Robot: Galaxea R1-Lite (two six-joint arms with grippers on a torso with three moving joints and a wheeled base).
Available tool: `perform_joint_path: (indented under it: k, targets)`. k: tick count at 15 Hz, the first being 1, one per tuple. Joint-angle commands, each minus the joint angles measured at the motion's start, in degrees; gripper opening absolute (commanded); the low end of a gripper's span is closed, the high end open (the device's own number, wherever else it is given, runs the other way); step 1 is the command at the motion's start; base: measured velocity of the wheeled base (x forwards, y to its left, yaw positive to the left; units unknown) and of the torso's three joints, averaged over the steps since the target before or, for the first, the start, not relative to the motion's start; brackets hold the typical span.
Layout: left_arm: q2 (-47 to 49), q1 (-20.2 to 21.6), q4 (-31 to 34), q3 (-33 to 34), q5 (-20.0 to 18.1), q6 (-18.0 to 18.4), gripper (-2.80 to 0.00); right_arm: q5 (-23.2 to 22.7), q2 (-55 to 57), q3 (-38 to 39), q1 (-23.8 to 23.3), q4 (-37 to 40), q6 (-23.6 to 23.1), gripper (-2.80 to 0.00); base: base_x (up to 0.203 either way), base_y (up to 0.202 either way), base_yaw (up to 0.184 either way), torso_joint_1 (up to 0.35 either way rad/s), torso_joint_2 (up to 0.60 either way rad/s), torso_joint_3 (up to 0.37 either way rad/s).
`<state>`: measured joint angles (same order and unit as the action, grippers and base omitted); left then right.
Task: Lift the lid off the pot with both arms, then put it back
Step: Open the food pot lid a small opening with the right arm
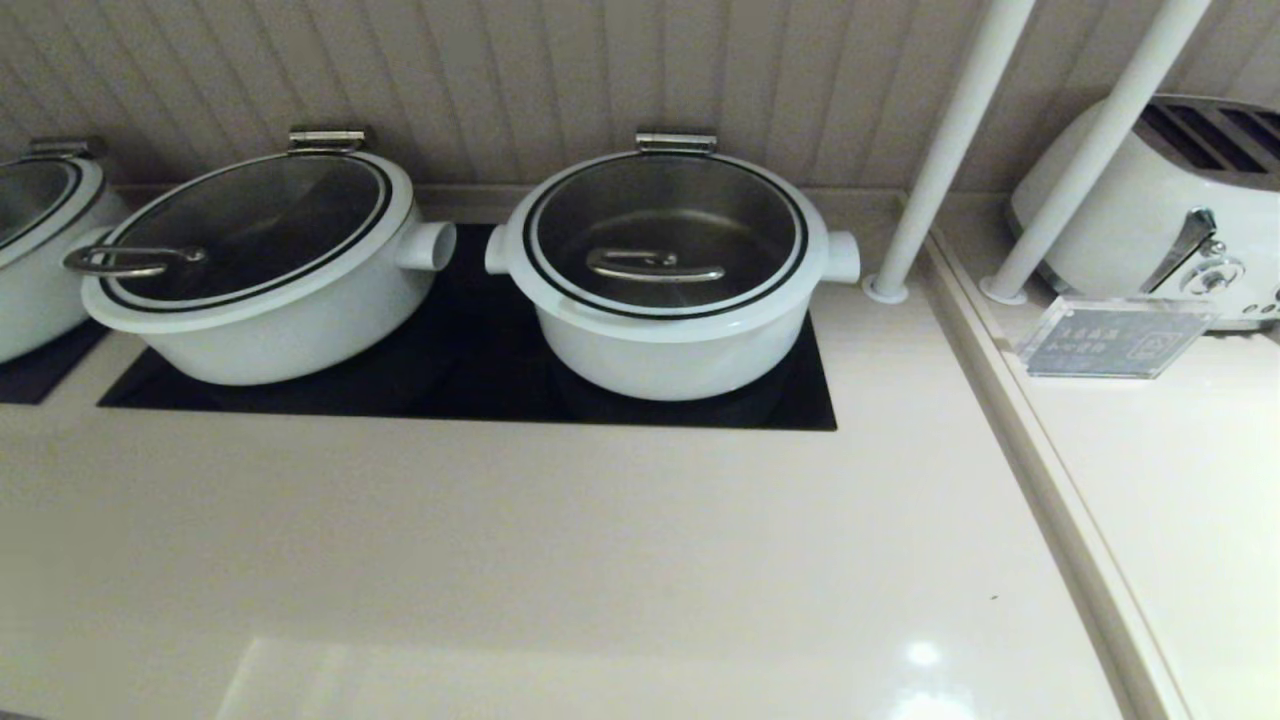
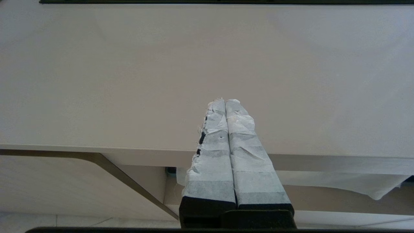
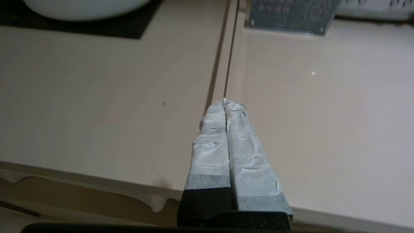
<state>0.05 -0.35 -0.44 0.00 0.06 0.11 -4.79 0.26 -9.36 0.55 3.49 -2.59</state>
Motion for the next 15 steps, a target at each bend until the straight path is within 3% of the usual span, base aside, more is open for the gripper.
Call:
perform_joint_path:
  k: [1, 7, 10, 12, 15]
  targets:
    - [0.04, 0.00, -0.09, 0.00, 0.02, -0.02, -2.80, -1.47, 1.81, -5.02, 0.04, 2.40, -0.35, -2.80, 0.000, 0.000, 0.000, 0.000, 0.00, 0.000]
    - [0.00, 0.00, 0.00, 0.00, 0.02, -0.02, -2.80, -13.68, 18.53, -17.97, 0.44, 3.60, -0.58, -2.80, 0.000, 0.000, 0.000, 0.000, 0.00, 0.000]
    - [0.04, 0.00, 0.00, 0.00, 0.02, -0.02, -2.80, -28.34, 27.35, -22.92, 0.49, 1.46, -0.40, -2.80, 0.000, 0.000, 0.000, 0.000, 0.00, 0.000]
    - [0.04, 0.00, 0.00, 0.00, 0.02, -0.02, -2.80, -37.48, 32.32, -23.60, 0.50, -4.26, -0.15, -2.80, 0.000, 0.000, 0.000, 0.000, 0.00, 0.000]
    - [0.04, 0.00, 0.00, 0.00, 0.02, -0.02, -2.80, -45.90, 38.66, -23.87, 0.54, -7.74, -0.16, -2.80, 0.000, 0.000, 0.000, 0.000, 0.00, 0.000]
